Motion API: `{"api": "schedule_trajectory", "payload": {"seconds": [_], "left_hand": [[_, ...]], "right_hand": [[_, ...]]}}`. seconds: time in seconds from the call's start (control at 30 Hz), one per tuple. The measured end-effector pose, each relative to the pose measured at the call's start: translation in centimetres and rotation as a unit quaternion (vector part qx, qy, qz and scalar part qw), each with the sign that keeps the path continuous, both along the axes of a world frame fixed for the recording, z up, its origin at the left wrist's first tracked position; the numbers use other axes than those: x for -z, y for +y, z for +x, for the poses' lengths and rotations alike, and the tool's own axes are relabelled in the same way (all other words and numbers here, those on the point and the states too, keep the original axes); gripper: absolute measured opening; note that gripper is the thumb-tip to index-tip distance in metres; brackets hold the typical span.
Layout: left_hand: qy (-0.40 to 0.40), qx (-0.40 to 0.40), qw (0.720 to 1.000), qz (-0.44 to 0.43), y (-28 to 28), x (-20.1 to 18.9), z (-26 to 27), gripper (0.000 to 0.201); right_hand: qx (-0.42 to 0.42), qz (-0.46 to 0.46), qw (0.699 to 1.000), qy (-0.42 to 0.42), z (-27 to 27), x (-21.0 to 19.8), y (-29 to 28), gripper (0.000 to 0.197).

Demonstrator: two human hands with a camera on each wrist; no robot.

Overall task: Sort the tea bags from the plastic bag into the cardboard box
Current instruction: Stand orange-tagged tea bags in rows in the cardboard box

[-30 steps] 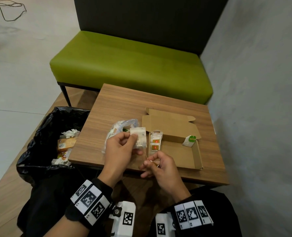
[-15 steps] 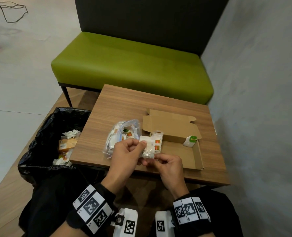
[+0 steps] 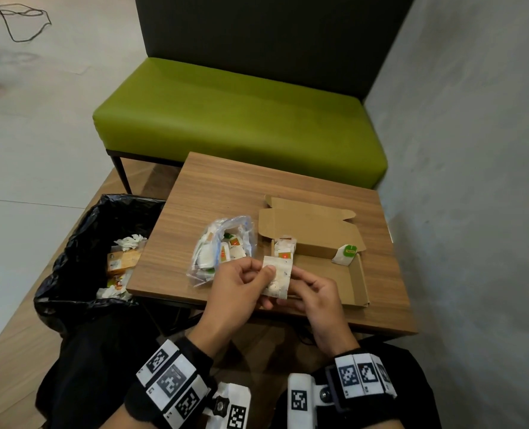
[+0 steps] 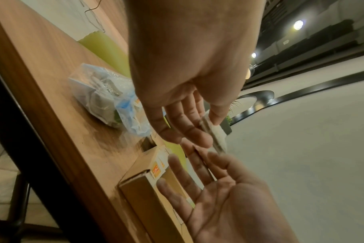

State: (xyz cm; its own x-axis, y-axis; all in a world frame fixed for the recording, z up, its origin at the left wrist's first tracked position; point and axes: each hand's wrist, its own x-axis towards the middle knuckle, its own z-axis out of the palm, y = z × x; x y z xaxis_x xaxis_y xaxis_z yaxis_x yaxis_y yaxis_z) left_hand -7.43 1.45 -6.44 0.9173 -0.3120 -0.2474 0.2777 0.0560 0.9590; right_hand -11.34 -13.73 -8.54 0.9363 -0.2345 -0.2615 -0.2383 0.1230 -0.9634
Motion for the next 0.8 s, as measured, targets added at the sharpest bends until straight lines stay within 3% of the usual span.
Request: {"api": "schedule_trajectory", "payload": {"seconds": [0.5,0.67,0.8], "left_hand": [[-0.105,0.065,0.986,0.114,0.1,0.6,0.0,0.012],[-0.142,0.07,0.973,0.166,-0.2,1.1,0.2,0.01],[-0.145,0.06,0.97,0.186,-0.2,1.0,0.3,0.015]], "right_hand": [[0.09,0.135,0.983,0.085,1.6,-1.8,-0.4,0.016],[0.083,0.089,0.99,0.071,1.5,-2.3,-0.2,0.006],[0.077,-0.059,0.995,-0.009,1.2,-2.4,0.1,0.011]]}}
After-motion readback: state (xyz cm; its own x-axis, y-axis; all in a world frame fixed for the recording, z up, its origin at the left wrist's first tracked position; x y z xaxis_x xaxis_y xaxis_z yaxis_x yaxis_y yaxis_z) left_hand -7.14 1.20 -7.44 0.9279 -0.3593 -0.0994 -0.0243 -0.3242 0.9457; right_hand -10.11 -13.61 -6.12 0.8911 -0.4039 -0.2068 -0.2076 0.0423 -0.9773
